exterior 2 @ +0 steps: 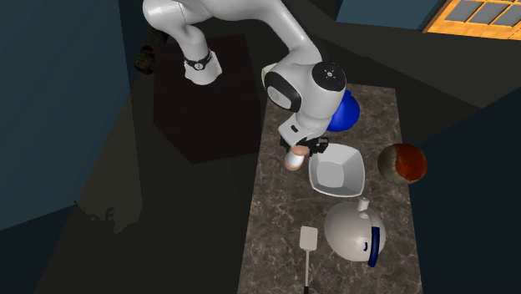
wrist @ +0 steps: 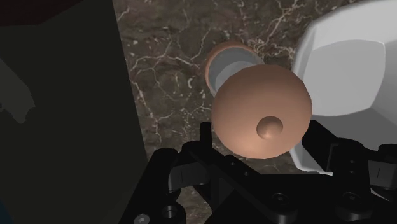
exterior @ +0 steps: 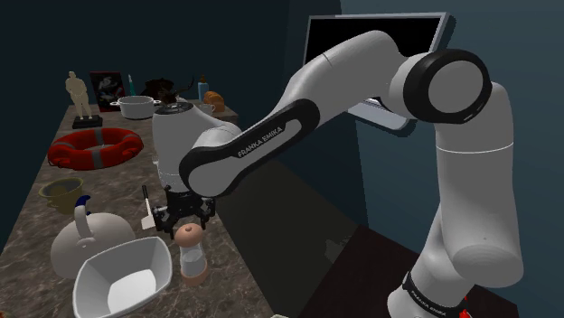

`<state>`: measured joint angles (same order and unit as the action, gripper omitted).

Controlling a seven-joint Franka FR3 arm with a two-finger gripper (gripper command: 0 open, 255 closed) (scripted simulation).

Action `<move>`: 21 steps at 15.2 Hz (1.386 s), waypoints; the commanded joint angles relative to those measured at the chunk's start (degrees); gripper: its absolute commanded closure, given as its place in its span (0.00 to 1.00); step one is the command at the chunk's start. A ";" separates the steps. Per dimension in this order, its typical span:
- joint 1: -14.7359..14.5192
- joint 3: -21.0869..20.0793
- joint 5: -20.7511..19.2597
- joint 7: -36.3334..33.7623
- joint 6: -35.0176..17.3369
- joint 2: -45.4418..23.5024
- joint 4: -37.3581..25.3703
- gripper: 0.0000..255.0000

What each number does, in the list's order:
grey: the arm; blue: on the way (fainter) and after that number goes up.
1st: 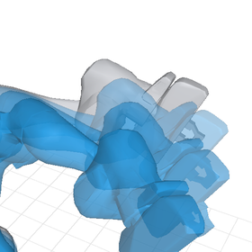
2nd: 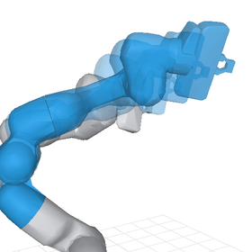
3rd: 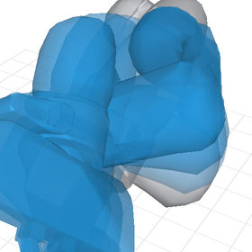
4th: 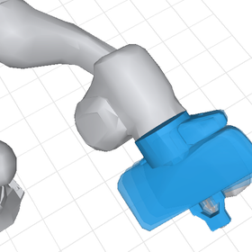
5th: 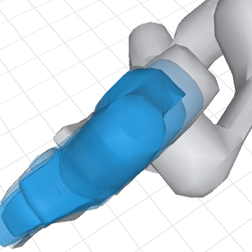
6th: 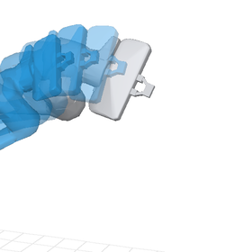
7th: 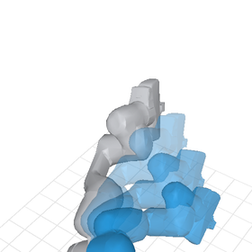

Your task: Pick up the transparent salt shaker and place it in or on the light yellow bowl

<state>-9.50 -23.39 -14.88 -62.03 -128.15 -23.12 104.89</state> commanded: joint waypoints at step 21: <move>0.92 -1.73 4.12 3.14 13.59 6.37 -7.88 1.00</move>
<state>-8.72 -25.10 -10.97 -59.17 -115.33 -17.06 97.51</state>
